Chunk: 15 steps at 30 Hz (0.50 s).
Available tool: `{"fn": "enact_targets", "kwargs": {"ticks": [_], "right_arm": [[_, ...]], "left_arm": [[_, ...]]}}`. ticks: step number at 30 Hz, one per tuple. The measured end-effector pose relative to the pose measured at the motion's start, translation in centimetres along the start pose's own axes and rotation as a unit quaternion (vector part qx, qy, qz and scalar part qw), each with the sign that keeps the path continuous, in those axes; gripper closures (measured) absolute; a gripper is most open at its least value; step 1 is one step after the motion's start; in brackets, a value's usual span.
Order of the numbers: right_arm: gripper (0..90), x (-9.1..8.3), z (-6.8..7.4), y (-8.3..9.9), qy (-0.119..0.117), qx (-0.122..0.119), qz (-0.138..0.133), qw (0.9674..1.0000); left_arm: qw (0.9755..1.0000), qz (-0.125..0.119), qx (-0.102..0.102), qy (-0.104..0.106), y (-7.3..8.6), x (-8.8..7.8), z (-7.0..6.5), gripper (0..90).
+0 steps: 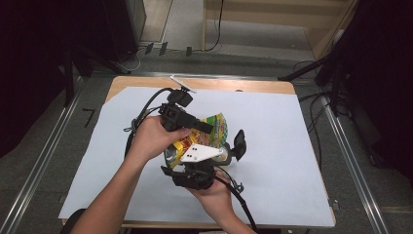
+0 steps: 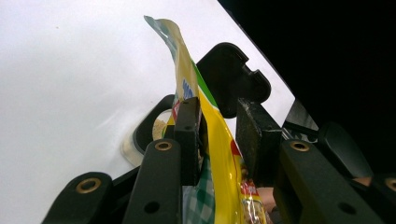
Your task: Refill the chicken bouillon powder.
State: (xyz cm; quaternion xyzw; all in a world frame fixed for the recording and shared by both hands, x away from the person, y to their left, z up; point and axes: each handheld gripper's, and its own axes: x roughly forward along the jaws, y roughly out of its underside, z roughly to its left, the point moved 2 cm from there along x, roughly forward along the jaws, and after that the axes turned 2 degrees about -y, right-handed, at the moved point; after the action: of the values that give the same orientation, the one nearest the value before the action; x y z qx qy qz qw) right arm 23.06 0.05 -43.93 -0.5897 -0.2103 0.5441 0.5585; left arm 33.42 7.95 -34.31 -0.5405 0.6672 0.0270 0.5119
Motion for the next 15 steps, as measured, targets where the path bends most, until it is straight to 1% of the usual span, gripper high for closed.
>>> {"fn": "enact_targets", "kwargs": {"ticks": [5, 9, 15], "right_arm": [[61.1, -0.13, 0.03, -0.10, 0.000, -0.002, -0.004, 1.0000], [61.1, -0.14, 0.08, -0.12, -0.002, 0.000, -0.003, 1.0000], [61.4, -0.28, 0.21, -0.30, -0.006, 0.001, -0.002, 1.0000]], "left_arm": [[1.0000, -0.002, 0.000, -0.001, -0.02, -0.03, 0.02, 71.0], [1.0000, -0.001, 0.001, 0.000, -0.02, -0.01, 0.12, 70.9], [1.0000, -0.003, -0.005, 0.002, -0.05, 0.02, 0.22, 70.5]]}}
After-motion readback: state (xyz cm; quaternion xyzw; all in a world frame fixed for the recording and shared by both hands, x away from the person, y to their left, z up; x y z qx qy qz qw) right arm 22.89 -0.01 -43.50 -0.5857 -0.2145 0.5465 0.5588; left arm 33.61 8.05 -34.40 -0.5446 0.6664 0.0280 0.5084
